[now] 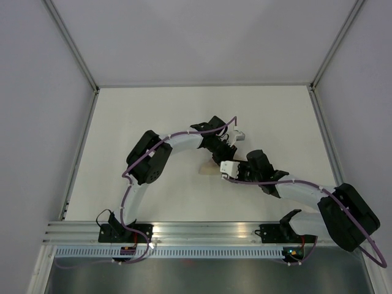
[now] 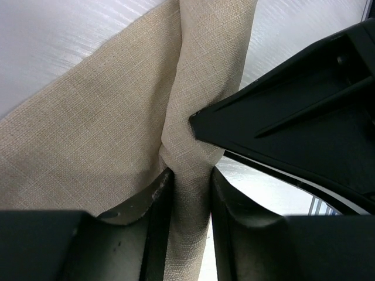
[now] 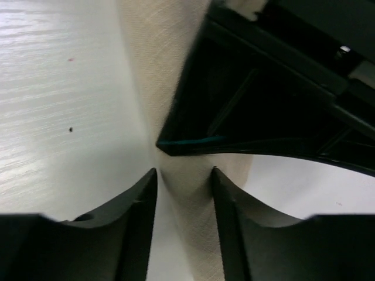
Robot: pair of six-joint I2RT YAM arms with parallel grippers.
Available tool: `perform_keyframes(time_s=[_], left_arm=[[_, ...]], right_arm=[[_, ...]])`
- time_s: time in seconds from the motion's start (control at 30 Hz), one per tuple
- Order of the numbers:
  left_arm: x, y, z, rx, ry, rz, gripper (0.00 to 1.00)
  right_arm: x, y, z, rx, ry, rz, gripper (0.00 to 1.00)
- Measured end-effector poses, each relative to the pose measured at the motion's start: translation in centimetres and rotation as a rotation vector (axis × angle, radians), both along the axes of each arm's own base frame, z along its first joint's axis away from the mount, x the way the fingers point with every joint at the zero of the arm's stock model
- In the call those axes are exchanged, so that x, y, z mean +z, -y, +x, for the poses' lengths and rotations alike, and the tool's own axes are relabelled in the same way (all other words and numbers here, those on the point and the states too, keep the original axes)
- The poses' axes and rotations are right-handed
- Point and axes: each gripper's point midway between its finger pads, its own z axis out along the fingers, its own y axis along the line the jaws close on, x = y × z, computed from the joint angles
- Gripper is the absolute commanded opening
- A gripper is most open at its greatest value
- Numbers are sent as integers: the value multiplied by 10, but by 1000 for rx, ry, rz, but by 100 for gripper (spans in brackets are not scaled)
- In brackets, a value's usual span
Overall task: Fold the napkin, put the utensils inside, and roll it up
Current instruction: Roll the napkin with the utensil
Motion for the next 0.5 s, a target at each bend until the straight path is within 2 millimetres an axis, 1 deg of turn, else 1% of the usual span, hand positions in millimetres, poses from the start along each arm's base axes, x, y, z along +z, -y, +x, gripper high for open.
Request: perform_keyframes(time_s=[0.03,0.13,0.23,0.33,0.37,0.5], left_arm=[[0,0,0,0,-1,0,41],[0,0,-1,-1,-4,-4,43],[2,-3,-1,7,-2,-16,46],[4,-11,-1,41,-6,-28,49],[5,-14,-1,55,-9,-31,49],[9,-36,8,151,-19,-34,52]], right_arm=[[1,0,3,-4,10,-3,41],[4,0,9,-19,23,-2,31],[5,-2,10,-20,13,-1,29],[6,-7,11,-4,-20,8,27],[6,-8,12,1,-33,13,23],[6,-8,16,6,-107,25,21]])
